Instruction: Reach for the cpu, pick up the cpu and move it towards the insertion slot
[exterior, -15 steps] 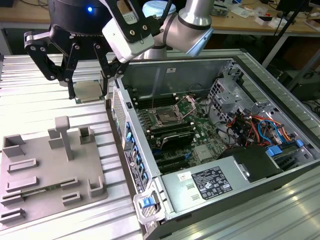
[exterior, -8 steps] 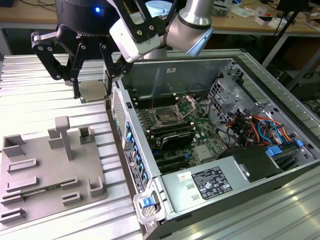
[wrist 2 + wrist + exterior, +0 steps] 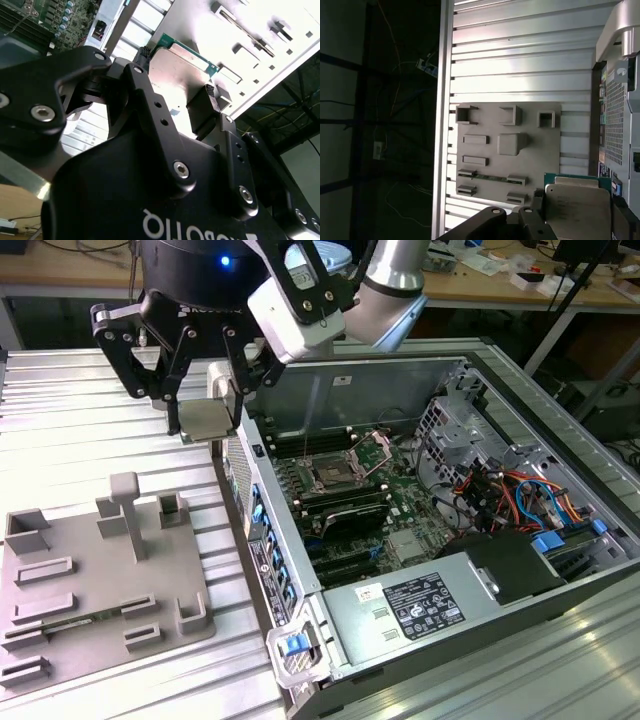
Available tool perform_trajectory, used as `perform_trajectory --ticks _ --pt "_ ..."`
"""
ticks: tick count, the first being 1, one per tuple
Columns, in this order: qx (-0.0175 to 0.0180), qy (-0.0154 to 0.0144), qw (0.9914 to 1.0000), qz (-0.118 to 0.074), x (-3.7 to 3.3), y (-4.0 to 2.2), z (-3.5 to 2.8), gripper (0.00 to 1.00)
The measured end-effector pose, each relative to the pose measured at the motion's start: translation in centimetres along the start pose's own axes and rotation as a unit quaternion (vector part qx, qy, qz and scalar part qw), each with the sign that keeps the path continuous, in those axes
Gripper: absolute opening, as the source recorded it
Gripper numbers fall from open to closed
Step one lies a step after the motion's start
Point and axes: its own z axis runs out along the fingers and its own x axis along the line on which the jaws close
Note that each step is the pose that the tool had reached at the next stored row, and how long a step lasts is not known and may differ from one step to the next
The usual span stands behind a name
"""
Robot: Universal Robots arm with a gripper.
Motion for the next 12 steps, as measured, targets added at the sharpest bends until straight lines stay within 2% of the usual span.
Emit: perform_trajectory --ticks 10,12 --pt "0.0000 0.0000 1.00000 0.000 -1.47 -0.09 -0.05 0.55" --pt "0.0000 0.0000 1.00000 0.000 -1.47 -0.09 -0.05 0.55"
